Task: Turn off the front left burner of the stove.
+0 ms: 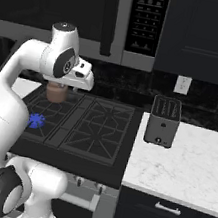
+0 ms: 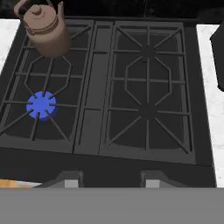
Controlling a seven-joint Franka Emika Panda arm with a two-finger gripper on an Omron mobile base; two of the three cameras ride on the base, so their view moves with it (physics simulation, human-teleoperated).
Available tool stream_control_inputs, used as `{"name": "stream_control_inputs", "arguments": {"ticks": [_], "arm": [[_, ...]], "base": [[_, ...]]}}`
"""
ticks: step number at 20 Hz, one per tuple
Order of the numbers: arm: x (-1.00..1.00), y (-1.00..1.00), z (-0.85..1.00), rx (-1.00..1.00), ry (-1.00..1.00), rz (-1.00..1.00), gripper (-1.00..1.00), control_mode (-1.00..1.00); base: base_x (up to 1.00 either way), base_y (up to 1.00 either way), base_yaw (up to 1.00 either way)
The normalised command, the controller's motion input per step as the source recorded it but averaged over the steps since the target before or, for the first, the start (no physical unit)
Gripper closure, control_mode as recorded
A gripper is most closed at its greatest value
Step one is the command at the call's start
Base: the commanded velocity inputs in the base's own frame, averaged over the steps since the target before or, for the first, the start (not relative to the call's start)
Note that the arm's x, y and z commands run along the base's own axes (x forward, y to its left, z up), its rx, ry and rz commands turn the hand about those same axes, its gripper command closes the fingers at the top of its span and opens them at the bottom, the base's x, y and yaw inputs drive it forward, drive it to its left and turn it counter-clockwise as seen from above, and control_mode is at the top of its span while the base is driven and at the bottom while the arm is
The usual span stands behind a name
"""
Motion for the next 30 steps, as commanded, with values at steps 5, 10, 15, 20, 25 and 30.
{"name": "stream_control_inputs", "arguments": {"ticks": [5,10,15,20,25,30], "arm": [[-0.24,0.46,-0.41,-0.25,0.03,0.11,-1.0,-1.0],[-0.17,1.0,-0.98,-0.5,0.11,0.27,-1.0,-1.0],[-0.14,1.0,-0.97,-0.24,0.0,0.31,-1.0,-1.0],[-0.16,1.0,-1.0,-0.31,0.0,0.29,-1.0,-1.0],[-0.04,1.0,-1.0,-0.33,0.0,0.25,-1.0,-1.0],[-0.17,1.0,-1.0,-0.33,-0.03,0.23,-1.0,-1.0]], "base": [[0.0,0.0,0.0],[0.0,0.0,0.0],[0.0,0.0,0.0],[0.0,0.0,0.0],[0.0,0.0,0.0],[0.0,0.0,0.0]]}}
